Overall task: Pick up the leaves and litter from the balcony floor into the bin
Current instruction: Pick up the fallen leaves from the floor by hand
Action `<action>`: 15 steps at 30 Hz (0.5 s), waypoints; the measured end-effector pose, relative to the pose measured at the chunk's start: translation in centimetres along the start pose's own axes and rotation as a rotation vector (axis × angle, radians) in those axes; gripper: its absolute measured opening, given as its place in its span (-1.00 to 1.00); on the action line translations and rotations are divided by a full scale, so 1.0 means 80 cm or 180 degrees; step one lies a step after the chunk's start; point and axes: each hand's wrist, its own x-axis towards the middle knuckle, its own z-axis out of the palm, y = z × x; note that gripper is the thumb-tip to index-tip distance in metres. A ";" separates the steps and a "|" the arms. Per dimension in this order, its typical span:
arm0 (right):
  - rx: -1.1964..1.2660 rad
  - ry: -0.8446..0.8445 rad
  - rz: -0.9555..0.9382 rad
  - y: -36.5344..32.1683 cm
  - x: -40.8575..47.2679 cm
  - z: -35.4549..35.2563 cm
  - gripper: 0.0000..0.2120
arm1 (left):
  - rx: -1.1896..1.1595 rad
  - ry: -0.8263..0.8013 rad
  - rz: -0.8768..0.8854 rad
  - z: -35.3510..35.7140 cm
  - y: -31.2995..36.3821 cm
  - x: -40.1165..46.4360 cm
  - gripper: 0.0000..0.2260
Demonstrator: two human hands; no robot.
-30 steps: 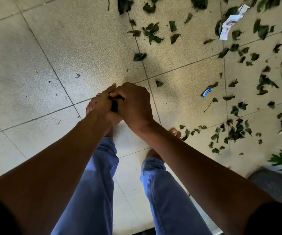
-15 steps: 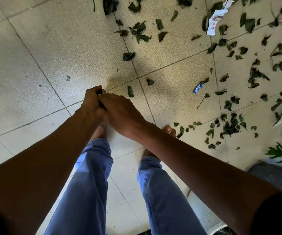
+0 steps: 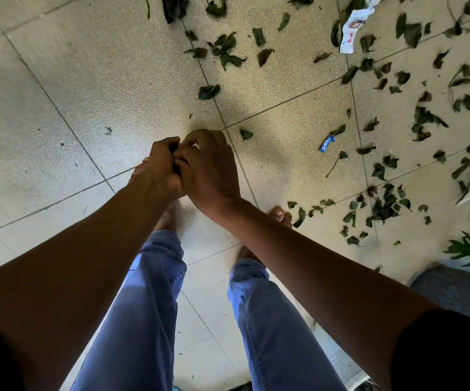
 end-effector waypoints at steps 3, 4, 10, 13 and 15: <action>0.0639 0.0199 -0.0139 -0.001 -0.006 -0.003 -0.64 | -0.0261 -0.0131 0.0006 0.009 0.003 -0.008 -0.66; 0.1004 0.0366 -0.0050 0.001 -0.008 -0.006 -0.63 | -0.0366 -0.0082 0.0008 0.011 0.005 -0.007 -0.66; -0.0214 0.0541 0.1433 0.078 0.006 0.007 -0.51 | -0.0258 0.0274 0.0304 0.003 0.019 0.004 -0.67; -0.0667 0.0255 0.1761 0.107 0.006 0.027 -0.23 | -0.0208 0.0267 0.0293 -0.004 0.020 0.004 -0.68; -0.0695 0.0203 0.1422 0.113 0.009 0.038 -0.25 | -0.0251 0.0259 0.0266 -0.010 0.018 0.004 -0.68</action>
